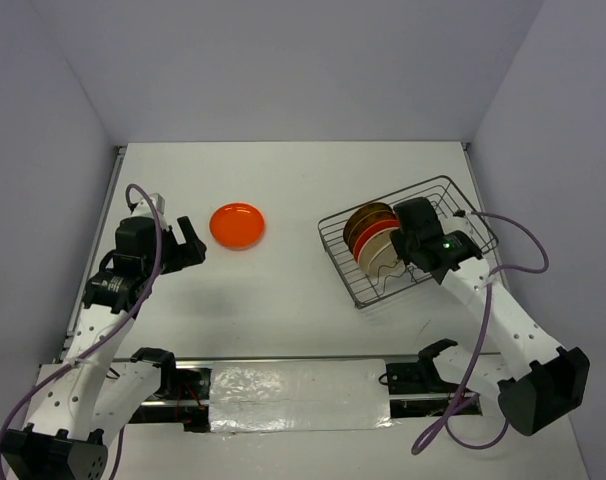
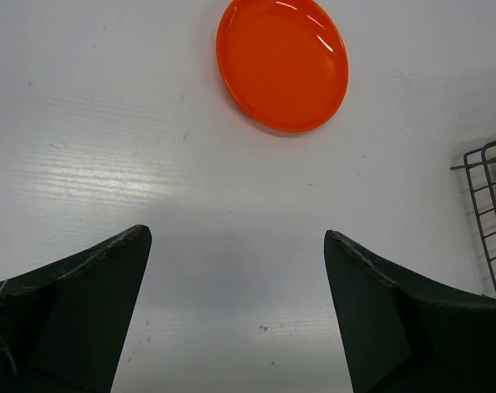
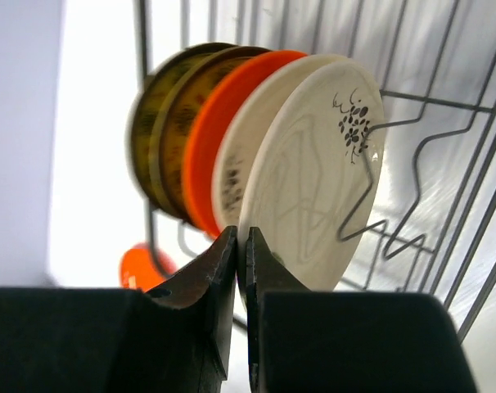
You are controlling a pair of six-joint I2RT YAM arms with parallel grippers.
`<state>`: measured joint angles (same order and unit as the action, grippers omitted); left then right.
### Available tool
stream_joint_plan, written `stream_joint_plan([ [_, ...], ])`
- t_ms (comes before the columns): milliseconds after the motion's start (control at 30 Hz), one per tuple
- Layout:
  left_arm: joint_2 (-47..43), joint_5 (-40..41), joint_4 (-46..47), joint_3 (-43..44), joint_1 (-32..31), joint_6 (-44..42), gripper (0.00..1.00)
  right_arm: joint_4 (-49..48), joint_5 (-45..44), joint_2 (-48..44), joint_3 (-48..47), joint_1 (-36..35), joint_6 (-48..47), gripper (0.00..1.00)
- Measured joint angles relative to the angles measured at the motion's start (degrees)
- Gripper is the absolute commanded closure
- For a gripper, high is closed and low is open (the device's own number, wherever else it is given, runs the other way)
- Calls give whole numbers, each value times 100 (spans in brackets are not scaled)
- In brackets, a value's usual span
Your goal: Unload the plates from the dish rack
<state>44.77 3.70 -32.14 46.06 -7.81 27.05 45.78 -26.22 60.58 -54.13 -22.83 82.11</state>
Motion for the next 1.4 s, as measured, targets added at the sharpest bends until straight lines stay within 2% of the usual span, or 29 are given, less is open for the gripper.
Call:
stream_joint_plan([
  [267,68,-24,-31,66,0,13,0,485,184,-468,-1051,-11,52,100],
  [400,221,-162,-249,498,0,157,1,308,267,-715,-1541,-205,-686,100],
  [467,308,-302,-343,909,0,321,1,-11,557,-647,-1784,-382,-1644,100],
  [533,407,-498,-420,1408,0,538,1,-42,942,-284,-2457,-730,-2852,100],
  [633,581,-935,-376,2103,0,1005,0,17,1023,765,-4033,-1878,-4859,100],
  [700,667,-1250,-319,2391,0,1368,0,-4,811,1471,-4669,-2787,-6081,100],
  [767,723,-1537,-271,2511,0,1679,1,50,306,2020,-4741,-3744,-7285,100],
  [900,752,-2037,-162,2323,-2,2140,1,247,-881,2900,-4083,-5213,-9226,100],
  [967,761,-2168,-160,2133,-17,2253,2,363,-1067,3338,-3928,-5657,-9877,100],
  [1067,793,-2277,-181,1880,-26,2271,5,358,-1069,3687,-3943,-5845,-10511,100],
  [1167,883,-2297,-186,1552,-35,2260,9,249,-1119,3707,-4081,-5851,-10966,100],
  [1300,949,-2299,-210,1220,-37,2234,21,-332,-1191,3692,-4159,-5875,-11368,100],
  [1367,946,-2306,-205,1099,-37,2223,34,-516,-1207,3694,-4159,-5895,-11501,100],
  [1400,946,-2337,-177,1049,-37,2245,52,-575,-1204,3694,-4159,-5899,-11534,100],
])
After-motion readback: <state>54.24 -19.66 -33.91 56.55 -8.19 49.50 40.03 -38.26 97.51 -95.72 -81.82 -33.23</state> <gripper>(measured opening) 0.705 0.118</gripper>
